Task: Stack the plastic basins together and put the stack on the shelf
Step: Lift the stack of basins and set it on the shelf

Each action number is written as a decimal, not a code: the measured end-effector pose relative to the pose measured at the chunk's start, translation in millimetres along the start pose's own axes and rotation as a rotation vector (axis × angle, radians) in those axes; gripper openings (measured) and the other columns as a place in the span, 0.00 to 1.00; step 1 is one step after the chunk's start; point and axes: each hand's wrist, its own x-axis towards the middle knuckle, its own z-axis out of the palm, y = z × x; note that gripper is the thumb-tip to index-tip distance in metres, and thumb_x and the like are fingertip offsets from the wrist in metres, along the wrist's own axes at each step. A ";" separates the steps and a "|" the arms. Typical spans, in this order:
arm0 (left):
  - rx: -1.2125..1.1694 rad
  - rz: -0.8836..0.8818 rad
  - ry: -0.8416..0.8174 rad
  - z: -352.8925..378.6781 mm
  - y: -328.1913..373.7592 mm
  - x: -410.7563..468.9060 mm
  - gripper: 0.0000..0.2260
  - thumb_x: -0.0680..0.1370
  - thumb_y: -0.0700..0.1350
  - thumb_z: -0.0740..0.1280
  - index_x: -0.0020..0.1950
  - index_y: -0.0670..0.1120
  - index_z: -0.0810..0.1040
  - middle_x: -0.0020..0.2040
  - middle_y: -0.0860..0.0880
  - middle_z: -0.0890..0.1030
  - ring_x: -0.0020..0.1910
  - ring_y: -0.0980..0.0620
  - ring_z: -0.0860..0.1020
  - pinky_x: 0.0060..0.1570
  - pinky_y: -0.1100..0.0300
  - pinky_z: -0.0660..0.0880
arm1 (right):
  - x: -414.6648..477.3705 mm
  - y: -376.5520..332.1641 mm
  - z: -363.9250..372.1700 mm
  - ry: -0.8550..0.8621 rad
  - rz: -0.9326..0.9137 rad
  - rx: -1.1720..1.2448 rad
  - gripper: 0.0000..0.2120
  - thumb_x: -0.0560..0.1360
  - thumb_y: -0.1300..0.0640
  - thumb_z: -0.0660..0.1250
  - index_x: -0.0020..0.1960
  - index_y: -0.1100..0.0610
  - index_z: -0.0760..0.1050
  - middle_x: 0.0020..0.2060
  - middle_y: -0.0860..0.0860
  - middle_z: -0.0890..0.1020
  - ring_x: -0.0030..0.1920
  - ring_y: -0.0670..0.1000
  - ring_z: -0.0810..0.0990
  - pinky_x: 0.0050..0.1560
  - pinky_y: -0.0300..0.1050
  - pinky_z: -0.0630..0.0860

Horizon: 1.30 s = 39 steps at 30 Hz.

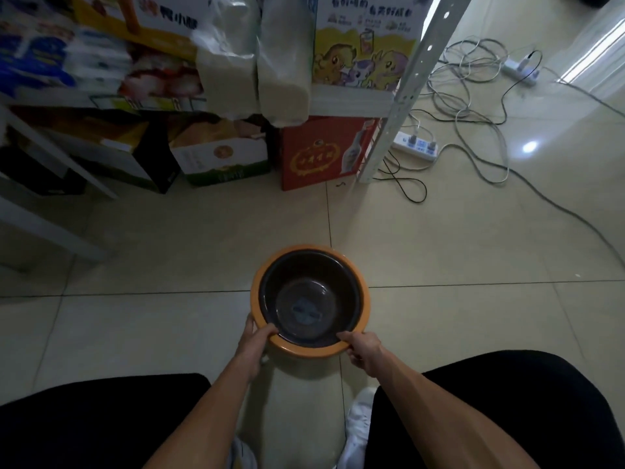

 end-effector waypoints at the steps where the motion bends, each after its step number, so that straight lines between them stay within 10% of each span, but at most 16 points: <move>1: -0.059 -0.011 0.006 2.8 2.0 4.1 0.27 0.72 0.44 0.72 0.68 0.61 0.70 0.58 0.43 0.82 0.56 0.42 0.79 0.52 0.47 0.77 | 3.1 1.7 2.0 -0.010 0.014 -0.003 0.09 0.75 0.59 0.74 0.47 0.61 0.75 0.24 0.53 0.71 0.21 0.48 0.66 0.21 0.36 0.64; 6: -0.183 -0.103 0.131 9.9 6.3 26.1 0.29 0.71 0.38 0.72 0.69 0.54 0.69 0.53 0.40 0.82 0.48 0.40 0.83 0.43 0.49 0.81 | 6.9 0.0 8.7 -0.064 0.021 -0.007 0.08 0.76 0.58 0.73 0.47 0.59 0.75 0.23 0.52 0.73 0.21 0.48 0.68 0.22 0.38 0.66; 10: -0.123 -0.161 0.192 6.6 7.7 26.1 0.12 0.72 0.35 0.72 0.54 0.34 0.81 0.37 0.42 0.81 0.37 0.45 0.79 0.34 0.56 0.74 | -1.8 -22.4 10.4 -0.074 -0.009 0.011 0.07 0.76 0.58 0.72 0.52 0.59 0.78 0.24 0.49 0.73 0.22 0.46 0.68 0.23 0.39 0.67; 16: -0.189 -0.096 0.145 5.6 79.9 -19.0 0.05 0.74 0.31 0.69 0.45 0.40 0.77 0.37 0.42 0.77 0.35 0.45 0.76 0.31 0.55 0.72 | -54.6 -88.6 2.7 -0.070 -0.062 0.068 0.07 0.74 0.57 0.73 0.43 0.56 0.76 0.24 0.49 0.70 0.21 0.45 0.66 0.21 0.36 0.64; 25: -0.183 0.282 0.112 9.5 248.4 -180.8 0.23 0.72 0.35 0.72 0.63 0.45 0.67 0.40 0.40 0.81 0.37 0.46 0.79 0.32 0.56 0.75 | -223.6 -214.5 -39.5 -0.183 -0.342 0.162 0.11 0.76 0.57 0.72 0.37 0.54 0.72 0.20 0.47 0.69 0.18 0.43 0.65 0.19 0.33 0.63; 31: -0.121 0.459 -0.015 -11.3 333.9 -312.5 0.07 0.70 0.44 0.72 0.38 0.44 0.76 0.34 0.44 0.75 0.36 0.47 0.74 0.43 0.53 0.74 | -374.6 -296.7 -98.3 -0.182 -0.603 0.133 0.06 0.73 0.58 0.74 0.40 0.58 0.79 0.26 0.52 0.79 0.20 0.47 0.76 0.21 0.37 0.74; 39: -0.135 0.713 -0.041 -22.9 397.4 -448.5 0.07 0.72 0.44 0.71 0.40 0.46 0.74 0.34 0.48 0.73 0.31 0.50 0.71 0.25 0.62 0.68 | -513.7 -343.7 -139.6 -0.158 -0.812 0.083 0.07 0.72 0.56 0.73 0.41 0.55 0.76 0.27 0.50 0.73 0.24 0.46 0.69 0.25 0.36 0.66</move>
